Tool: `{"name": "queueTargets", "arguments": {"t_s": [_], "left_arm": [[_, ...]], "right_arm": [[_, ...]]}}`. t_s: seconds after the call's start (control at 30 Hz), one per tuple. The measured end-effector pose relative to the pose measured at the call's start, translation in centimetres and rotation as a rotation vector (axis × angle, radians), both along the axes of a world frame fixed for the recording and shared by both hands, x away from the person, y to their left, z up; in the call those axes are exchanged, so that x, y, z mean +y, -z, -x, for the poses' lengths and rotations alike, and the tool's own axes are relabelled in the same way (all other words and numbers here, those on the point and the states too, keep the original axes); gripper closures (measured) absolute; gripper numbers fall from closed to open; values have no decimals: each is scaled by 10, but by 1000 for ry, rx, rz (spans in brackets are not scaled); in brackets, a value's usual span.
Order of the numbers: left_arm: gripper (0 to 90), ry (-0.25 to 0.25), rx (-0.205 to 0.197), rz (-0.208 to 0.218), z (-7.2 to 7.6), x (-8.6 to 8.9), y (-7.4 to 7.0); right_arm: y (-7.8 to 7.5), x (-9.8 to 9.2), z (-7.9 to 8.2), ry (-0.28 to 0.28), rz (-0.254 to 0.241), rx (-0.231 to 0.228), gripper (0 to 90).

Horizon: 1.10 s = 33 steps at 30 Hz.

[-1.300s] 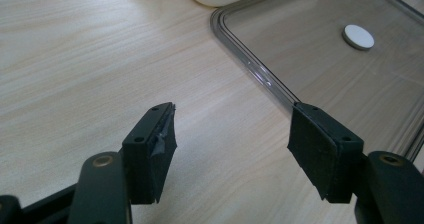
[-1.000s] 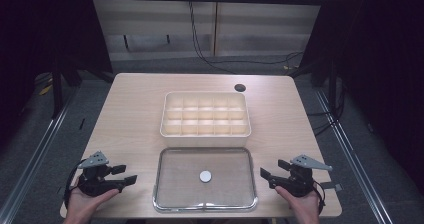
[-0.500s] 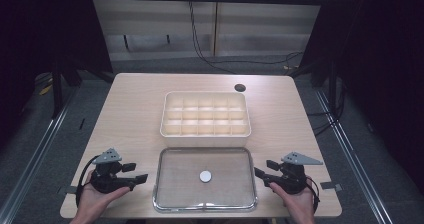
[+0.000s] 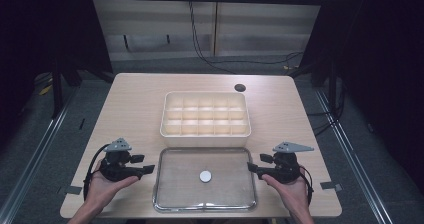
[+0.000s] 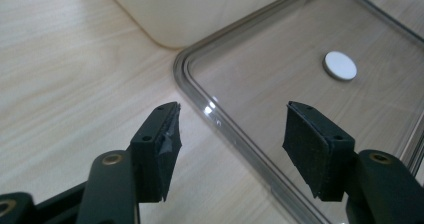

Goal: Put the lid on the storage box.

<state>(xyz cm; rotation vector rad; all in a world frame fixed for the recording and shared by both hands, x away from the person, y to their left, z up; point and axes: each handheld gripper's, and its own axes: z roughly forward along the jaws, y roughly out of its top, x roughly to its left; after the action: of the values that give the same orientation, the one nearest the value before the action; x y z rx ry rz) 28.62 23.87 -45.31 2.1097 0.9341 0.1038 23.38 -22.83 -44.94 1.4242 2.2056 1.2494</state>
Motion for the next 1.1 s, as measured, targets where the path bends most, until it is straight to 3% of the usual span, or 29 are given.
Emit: {"name": "queueTargets", "arguments": {"t_s": [0.17, 0.23, 0.3, 0.47, 0.5, 0.63, 0.87, 1.1], "left_arm": [[427, 1, -47, -17, -12, -9, -16], [452, 1, -53, 1, -16, -12, -19], [462, 7, -60, -14, -18, -16, -16], [474, 18, -38, -23, -20, -19, -3], [474, 17, -10, -9, -21, -19, 4], [468, 20, 36, 14, -20, -13, 12], [442, -26, 51, -29, -17, -6, 26], [530, 13, 64, -27, -15, -10, 29]], "right_arm": [[-11, 3, -11, -12, -8, -2, 365], [-13, 4, -15, -4, -19, 14, 346], [-14, 4, -19, -7, -30, 23, 346], [-9, 6, -28, -6, 1, 55, 362], [-4, 7, -33, -4, 14, 73, 381], [7, 5, -37, 8, 6, 89, 430], [28, 1, -36, 9, 20, 139, 485], [39, 5, -30, 52, 42, 161, 492]]}}
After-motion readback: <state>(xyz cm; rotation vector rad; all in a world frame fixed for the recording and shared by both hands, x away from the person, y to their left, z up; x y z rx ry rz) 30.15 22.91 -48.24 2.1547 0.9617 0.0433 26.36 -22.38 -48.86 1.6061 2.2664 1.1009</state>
